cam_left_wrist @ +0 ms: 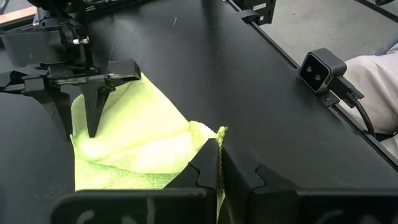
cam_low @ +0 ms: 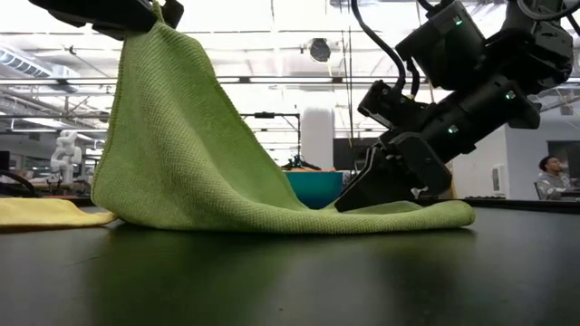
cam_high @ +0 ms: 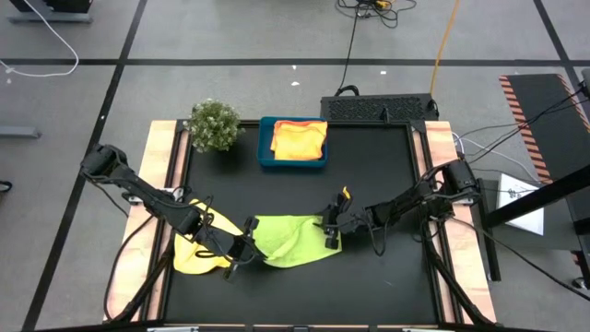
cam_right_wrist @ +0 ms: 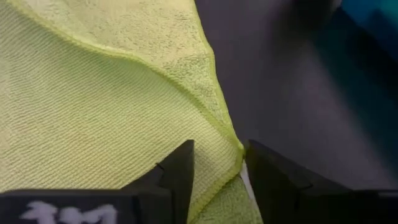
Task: Fold microfiber towels
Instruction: Fold the green microfiber towel
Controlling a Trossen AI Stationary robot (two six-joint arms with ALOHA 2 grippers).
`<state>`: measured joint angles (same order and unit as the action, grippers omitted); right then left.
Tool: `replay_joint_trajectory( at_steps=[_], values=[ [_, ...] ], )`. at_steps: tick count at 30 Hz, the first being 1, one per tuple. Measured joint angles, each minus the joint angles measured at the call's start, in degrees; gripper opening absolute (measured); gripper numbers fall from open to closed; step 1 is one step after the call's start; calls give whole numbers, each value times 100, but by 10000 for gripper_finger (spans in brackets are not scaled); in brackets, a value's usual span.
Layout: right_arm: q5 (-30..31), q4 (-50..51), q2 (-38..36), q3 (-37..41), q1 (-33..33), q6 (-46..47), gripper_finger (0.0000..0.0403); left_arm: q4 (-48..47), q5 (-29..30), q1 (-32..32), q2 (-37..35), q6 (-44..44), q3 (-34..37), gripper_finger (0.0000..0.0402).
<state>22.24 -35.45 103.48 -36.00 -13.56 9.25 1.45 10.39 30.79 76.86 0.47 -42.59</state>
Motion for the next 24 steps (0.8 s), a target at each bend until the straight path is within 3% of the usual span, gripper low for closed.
replay_joint_trajectory(
  at_steps=[10, 18, 24],
  values=[
    [-2, -1, 0, 1, -2, -222, 9, 0, 8, 0, 0, 2, 0, 7],
    [4, -13, -128, 1, -36, -425, 1, 0, 39, 0, 0, -10, 0, 8],
    [184, 138, -1002, 1, -301, -831, 1, 1, 637, -2, 2, 10, 0, 15]
  ],
)
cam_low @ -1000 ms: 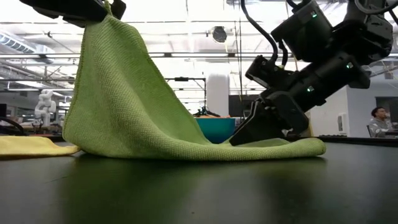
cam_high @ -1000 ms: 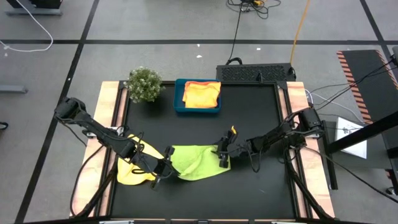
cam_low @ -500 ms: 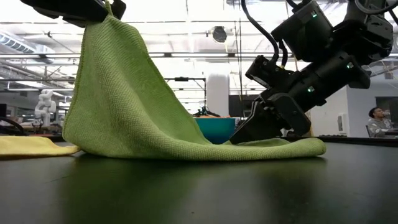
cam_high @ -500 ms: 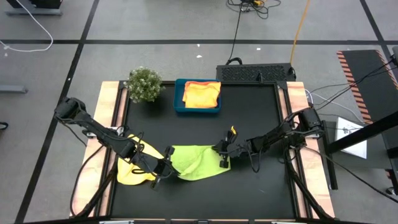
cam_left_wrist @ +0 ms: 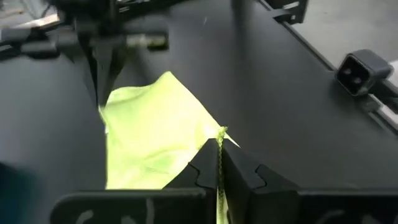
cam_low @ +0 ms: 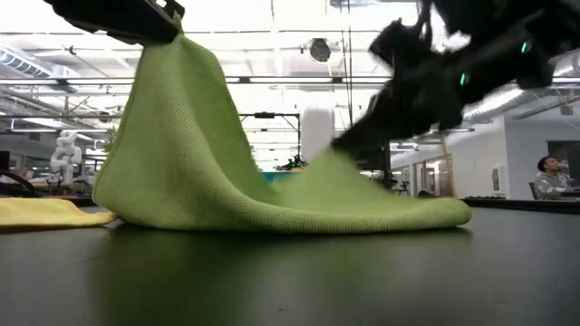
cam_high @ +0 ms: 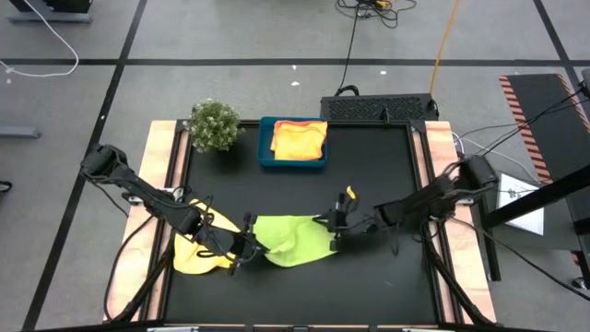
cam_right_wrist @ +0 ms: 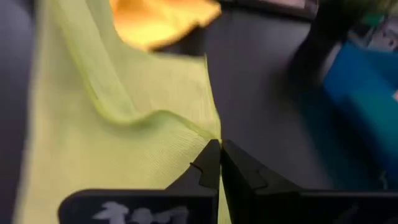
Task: Fold microfiber towels
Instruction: Fold the green microfiber towel
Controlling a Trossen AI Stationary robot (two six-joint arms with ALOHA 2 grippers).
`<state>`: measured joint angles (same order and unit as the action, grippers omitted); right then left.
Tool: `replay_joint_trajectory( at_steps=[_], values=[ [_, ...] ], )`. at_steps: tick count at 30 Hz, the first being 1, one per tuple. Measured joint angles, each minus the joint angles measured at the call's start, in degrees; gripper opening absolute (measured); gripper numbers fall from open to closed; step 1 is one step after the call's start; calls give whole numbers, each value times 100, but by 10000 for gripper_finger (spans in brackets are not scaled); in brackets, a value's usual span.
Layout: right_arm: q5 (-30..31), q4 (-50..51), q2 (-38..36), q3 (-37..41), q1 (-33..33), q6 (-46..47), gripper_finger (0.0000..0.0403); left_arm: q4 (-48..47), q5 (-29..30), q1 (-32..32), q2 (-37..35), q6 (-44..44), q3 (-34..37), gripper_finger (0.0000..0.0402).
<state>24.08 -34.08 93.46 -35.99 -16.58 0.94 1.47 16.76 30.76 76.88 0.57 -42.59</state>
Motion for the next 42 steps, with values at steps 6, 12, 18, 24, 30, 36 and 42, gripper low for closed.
replay_joint_trajectory(
  at_steps=[6, 12, 18, 24, 30, 36, 42],
  values=[
    [259, 423, -994, -2, -368, -18, 0, 86, 298, 6, 0, -196, 0, 6],
    [1357, 1170, -1834, -1, -809, -209, 0, 139, 1546, 2, -202, -614, 0, 5],
    [2581, 1571, -2691, 0, -1210, -536, 0, -24, 3042, -38, -921, -1277, 0, 5],
    [3313, 1481, -3470, 0, -1281, -1402, 0, 204, 3177, -460, -1815, -2010, -2, 4],
    [3594, 1272, -3971, 0, -1285, -2009, 0, 177, 2666, -1103, -2214, -1933, -2, 4],
    [3567, 1407, -3821, 0, -1682, -1970, 0, 115, 1960, -1120, -2174, -1802, 139, 2],
    [3563, 1425, -3143, 0, -2336, -1446, 0, 257, 2013, -879, -2140, -1414, 813, 1]
  ],
)
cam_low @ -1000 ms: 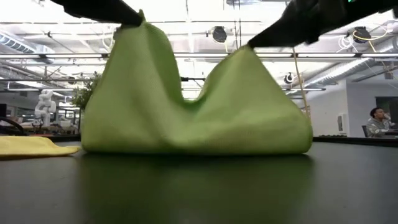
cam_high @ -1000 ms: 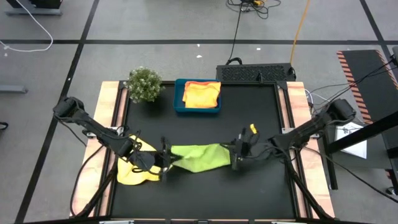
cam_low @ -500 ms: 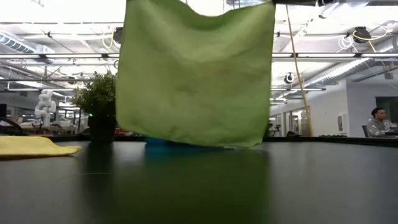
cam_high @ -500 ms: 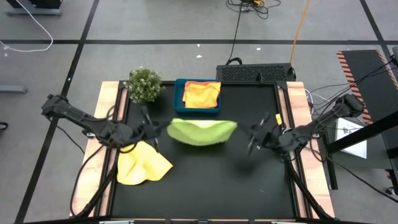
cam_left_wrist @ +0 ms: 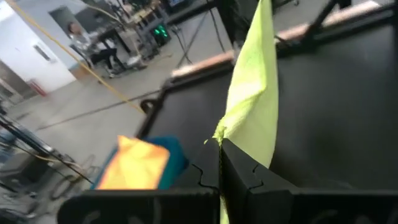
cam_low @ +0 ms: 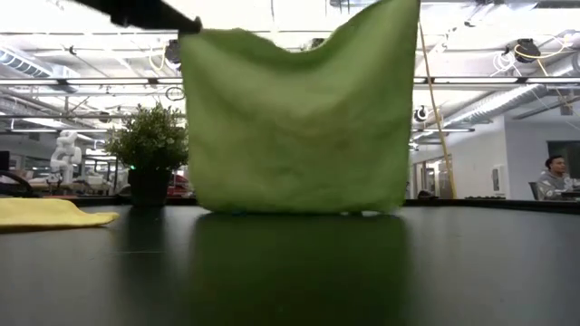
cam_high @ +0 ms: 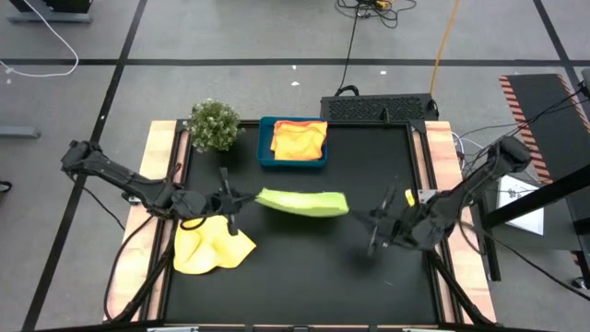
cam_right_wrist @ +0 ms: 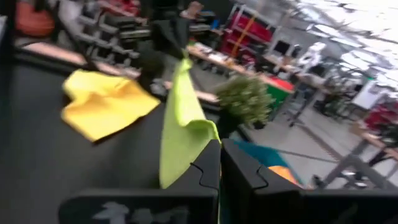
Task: Fold microfiber towels
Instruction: Fold the green microfiber towel
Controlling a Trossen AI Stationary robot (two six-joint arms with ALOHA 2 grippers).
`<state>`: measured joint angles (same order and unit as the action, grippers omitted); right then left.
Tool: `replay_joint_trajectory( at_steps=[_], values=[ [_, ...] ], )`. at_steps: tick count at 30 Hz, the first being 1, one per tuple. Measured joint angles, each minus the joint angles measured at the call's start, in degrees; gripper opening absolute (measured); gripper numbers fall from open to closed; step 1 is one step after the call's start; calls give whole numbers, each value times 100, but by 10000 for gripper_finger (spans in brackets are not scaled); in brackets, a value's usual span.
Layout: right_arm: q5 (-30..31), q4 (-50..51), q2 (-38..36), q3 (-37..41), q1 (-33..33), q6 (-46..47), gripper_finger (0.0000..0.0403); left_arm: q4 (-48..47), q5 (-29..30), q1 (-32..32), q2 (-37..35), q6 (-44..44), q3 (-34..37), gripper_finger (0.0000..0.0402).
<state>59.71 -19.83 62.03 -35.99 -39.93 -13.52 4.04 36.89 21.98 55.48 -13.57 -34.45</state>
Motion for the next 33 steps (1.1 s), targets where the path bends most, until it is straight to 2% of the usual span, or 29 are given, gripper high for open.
replay_joint_trajectory(
  at_steps=[3, 6, 11, 15, 19, 24, 27, 29, 33],
  values=[
    [-23, 1, 471, 0, -306, 436, 0, 257, -19, 229, 11, 338, 463, 1],
    [-345, -10, 988, 0, -552, 1042, 0, 877, -265, 553, 2, 606, 892, 1],
    [-839, -402, 1980, 0, -770, 1886, 0, 1319, -1164, 1133, 90, 820, 1559, 1],
    [-1324, -910, 2741, 0, -837, 2337, 0, 1653, -1214, 1598, 379, 1349, 1901, 1],
    [-1630, -1379, 3294, -2, -944, 2643, 0, 2160, -1268, 2000, 942, 1565, 1913, 1],
    [-1304, -1583, 3387, -2, -1055, 2632, 0, 2973, -1124, 2171, 1617, 945, 1701, 1],
    [-1193, -1535, 3173, -2, -1049, 2485, 0, 2853, -715, 2071, 1730, 610, 1587, 1],
    [-1099, -1514, 3027, -2, -1043, 2258, 0, 2761, -690, 1929, 1729, 462, 1587, 1],
    [-447, -1499, 2787, -3, -952, 1890, 0, 2465, -684, 1585, 1683, 468, 1587, 2]
  ],
)
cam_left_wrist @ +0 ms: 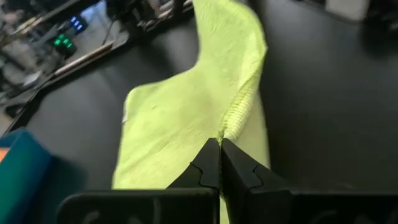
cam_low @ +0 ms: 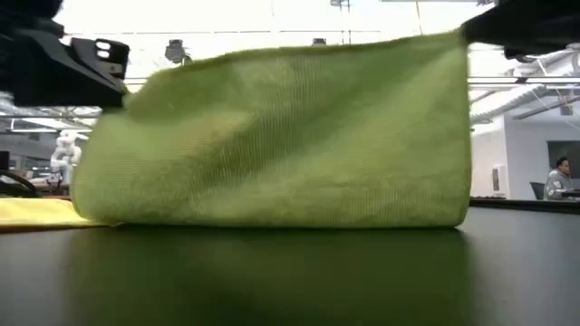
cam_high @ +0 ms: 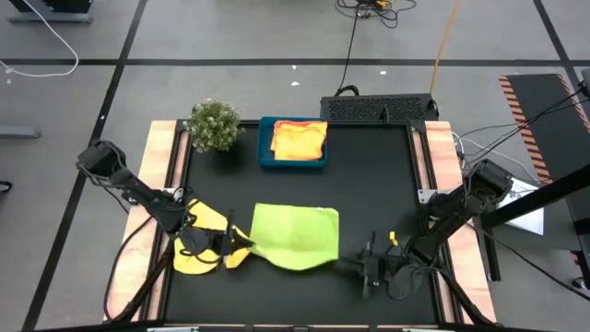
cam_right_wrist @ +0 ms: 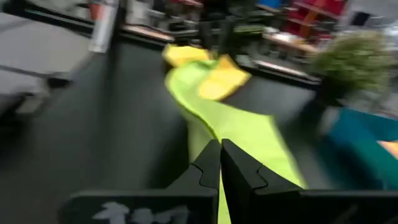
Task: Fold microfiber towels
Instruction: Fold the green microfiber towel
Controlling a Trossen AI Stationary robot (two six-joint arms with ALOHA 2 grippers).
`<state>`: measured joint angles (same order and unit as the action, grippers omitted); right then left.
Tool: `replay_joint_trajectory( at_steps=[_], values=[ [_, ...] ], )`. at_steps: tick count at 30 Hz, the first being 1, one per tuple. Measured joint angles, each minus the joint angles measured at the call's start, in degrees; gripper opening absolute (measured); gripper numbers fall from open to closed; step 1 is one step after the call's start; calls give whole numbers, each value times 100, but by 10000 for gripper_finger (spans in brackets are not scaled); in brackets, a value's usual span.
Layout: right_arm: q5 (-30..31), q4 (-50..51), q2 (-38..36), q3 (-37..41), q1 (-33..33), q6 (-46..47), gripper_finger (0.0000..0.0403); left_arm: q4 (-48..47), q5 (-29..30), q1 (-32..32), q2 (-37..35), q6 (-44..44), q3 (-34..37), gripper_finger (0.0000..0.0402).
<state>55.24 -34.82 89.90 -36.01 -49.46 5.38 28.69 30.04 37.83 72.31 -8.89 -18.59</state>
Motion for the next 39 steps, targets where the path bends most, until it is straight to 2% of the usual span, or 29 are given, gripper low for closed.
replay_joint_trajectory(
  at_steps=[3, 11, 16, 21, 25, 30, 39],
  values=[
    [178, 281, -36, -2, 194, 12, 0, -192, 2, -319, 2, 69, 0, 4],
    [-2, 1471, -34, -2, 723, 1221, 0, -197, 657, -954, 0, 57, 0, 6],
    [5, 1813, -35, -2, 988, 1646, 0, -293, 700, -1437, 0, 111, 0, 6],
    [-23, 2133, -36, -2, 1264, 2048, 0, -590, 395, -1929, 0, 360, 0, 7],
    [-450, 2643, -35, 0, 1524, 2540, 0, -782, -122, -2281, 66, 730, 0, 7],
    [-763, 3056, -34, 0, 1737, 3078, 0, -796, -661, -2476, 234, 793, 2, 7],
    [-902, 2985, -34, 3, 1703, 2947, 0, -751, -758, -2447, 315, 757, 2, 7]
  ],
)
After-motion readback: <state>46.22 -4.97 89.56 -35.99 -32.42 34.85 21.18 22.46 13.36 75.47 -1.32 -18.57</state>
